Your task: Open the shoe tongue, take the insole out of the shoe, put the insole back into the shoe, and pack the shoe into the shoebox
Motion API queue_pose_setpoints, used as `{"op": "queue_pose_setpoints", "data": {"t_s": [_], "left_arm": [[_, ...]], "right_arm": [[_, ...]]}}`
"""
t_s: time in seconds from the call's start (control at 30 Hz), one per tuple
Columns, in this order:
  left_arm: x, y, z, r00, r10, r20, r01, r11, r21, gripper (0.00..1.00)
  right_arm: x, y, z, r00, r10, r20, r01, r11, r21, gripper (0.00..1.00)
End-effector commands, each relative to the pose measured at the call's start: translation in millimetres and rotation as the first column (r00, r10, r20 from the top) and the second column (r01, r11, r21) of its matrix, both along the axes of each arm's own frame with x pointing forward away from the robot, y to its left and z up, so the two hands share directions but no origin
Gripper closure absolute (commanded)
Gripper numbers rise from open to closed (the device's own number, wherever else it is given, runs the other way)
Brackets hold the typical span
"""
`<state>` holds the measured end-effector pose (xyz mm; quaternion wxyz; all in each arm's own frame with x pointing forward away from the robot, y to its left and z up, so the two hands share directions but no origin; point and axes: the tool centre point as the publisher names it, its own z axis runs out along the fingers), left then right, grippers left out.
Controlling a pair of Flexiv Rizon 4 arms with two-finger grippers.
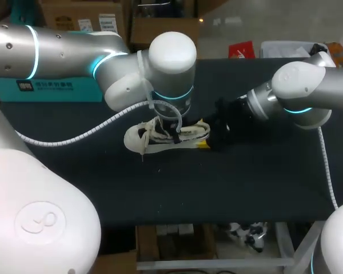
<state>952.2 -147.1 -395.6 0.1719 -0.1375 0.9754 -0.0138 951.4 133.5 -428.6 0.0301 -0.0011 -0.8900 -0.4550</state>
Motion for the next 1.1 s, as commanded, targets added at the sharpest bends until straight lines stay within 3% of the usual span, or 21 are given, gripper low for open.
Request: {"op": "queue_pose_setpoints", "data": {"t_s": [0.03, 0.2, 0.23, 0.3, 0.4, 0.57, 0.83, 1.1], "left_arm": [[52.0, -1, -106.0, 0.999, 0.013, 0.041, -0.013, 1.0, 0.004, 0.67], [62.0, -1, -111.0, 0.999, 0.013, 0.049, -0.013, 1.0, 0.001, 0.69], [63.7, -1, -112.1, 0.999, 0.014, 0.049, -0.014, 1.0, -0.004, 0.74], [66.9, -3, -113.6, 0.999, 0.016, 0.047, -0.015, 1.0, -0.011, 1.0], [68.5, -3, -108.8, 0.999, 0.012, 0.038, -0.011, 1.0, -0.029, 1.0], [62.4, -2, -80.3, 1.0, -0.007, 0.016, 0.009, 0.996, -0.084, 1.0], [34.4, -4, -21.0, 0.998, -0.058, -0.027, 0.052, 0.979, -0.196, 1.0], [6.9, -10, 15.7, 0.995, -0.077, -0.064, 0.056, 0.957, -0.284, 1.0]], "right_arm": [[-0.2, 1, -5, 1.0, 0.006, -0.002, -0.006, 1.0, 0.003, 1.0], [-0.2, 1, -5, 1.0, 0.006, -0.002, -0.006, 1.0, 0.003, 1.0], [-0.2, 1, -5, 1.0, 0.006, -0.002, -0.006, 1.0, 0.003, 1.0], [-0.2, 1, -5, 1.0, 0.006, -0.002, -0.006, 1.0, 0.003, 1.0], [-0.2, 1, -5, 1.0, 0.006, -0.002, -0.006, 1.0, 0.003, 1.0], [-0.2, 1, -5, 1.0, 0.006, -0.002, -0.006, 1.0, 0.003, 1.0], [-0.2, 1, -5, 1.0, 0.006, -0.002, -0.006, 1.0, 0.003, 1.0], [-0.2, 1, -5, 1.0, 0.006, -0.002, -0.006, 1.0, 0.003, 1.0]]}}
